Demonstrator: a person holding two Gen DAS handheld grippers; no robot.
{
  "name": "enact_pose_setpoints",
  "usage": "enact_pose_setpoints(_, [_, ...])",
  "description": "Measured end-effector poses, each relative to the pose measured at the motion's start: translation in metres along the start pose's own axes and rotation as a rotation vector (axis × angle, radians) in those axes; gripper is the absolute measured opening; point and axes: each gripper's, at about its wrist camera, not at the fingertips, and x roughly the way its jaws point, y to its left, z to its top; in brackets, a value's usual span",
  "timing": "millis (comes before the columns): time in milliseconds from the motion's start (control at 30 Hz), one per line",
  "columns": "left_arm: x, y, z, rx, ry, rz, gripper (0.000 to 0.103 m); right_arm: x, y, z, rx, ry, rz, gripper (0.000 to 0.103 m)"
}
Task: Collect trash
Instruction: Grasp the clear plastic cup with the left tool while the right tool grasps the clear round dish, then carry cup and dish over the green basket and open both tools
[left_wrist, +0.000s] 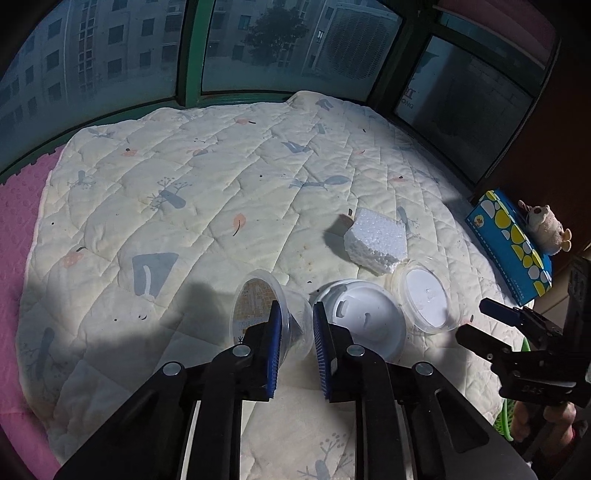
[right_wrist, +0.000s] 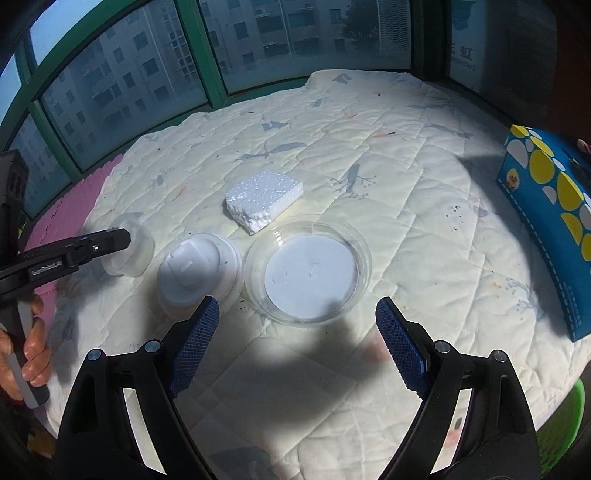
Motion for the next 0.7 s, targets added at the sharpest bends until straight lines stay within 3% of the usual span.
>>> enact_pose_setpoints(300, [-0.007, 0.005, -0.002, -0.003, -0.008, -0.016, 0.016, 0.032, 0.003, 0.009, -0.008, 0.018, -0.029, 0.096])
enact_pose_setpoints(700, [-0.014, 0.006, -0.001, 0.001, -0.019, -0.03, 0.015, 0.059, -0.001, 0.014, -0.004, 0.054, -0.071, 0.096])
